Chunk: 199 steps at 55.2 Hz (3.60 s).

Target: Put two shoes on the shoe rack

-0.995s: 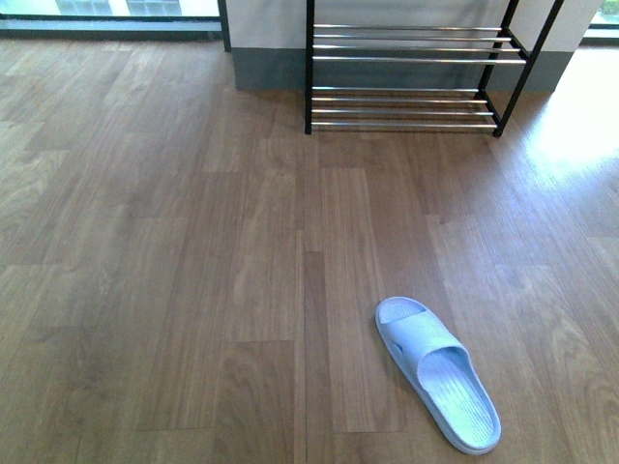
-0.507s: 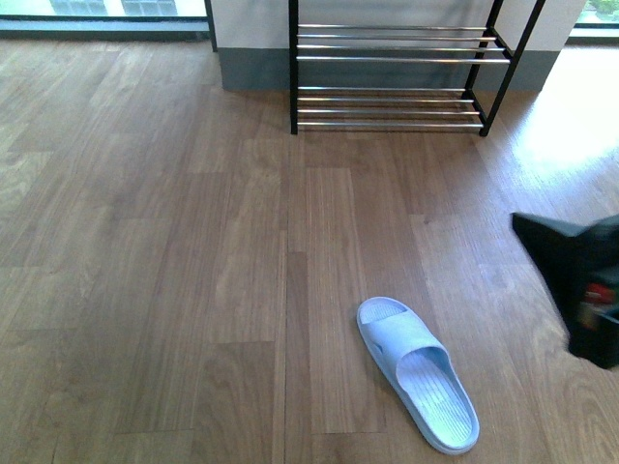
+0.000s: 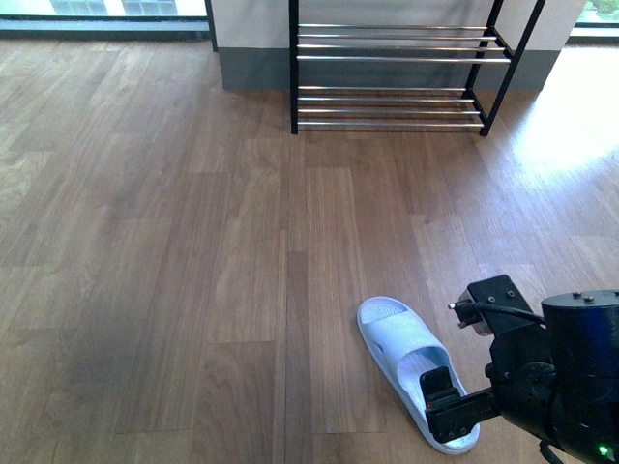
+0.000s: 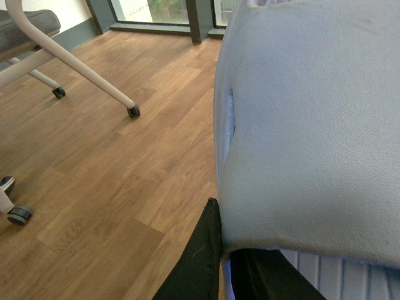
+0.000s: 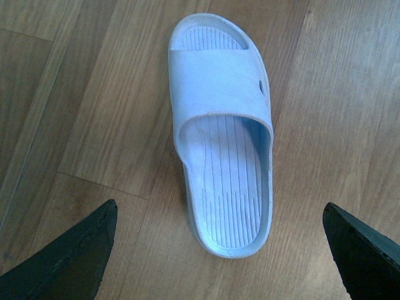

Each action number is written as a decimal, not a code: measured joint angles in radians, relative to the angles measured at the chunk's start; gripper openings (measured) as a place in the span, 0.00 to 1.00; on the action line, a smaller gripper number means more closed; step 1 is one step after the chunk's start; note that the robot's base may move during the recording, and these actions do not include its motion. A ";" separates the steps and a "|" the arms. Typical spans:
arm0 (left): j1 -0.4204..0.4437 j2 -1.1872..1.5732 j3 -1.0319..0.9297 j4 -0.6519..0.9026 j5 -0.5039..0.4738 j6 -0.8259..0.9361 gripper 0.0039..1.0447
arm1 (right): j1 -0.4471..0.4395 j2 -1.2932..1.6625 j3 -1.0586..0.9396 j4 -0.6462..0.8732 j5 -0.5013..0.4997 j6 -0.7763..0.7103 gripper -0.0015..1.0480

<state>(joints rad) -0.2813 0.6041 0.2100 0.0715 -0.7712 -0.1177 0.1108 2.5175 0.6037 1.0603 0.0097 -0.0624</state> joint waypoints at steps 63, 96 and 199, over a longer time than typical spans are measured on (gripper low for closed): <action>0.000 0.000 0.000 0.000 0.000 0.000 0.02 | -0.037 0.517 0.516 0.110 0.052 -0.109 0.91; 0.000 0.000 0.000 0.000 0.000 0.000 0.02 | -0.066 0.566 0.686 0.019 0.147 -0.062 0.65; 0.000 0.000 0.000 0.000 0.000 0.000 0.02 | -0.177 -2.073 -0.550 -0.779 0.019 -0.035 0.02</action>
<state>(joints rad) -0.2813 0.6041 0.2100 0.0715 -0.7715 -0.1177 -0.0658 0.4450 0.0532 0.2817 0.0292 -0.0971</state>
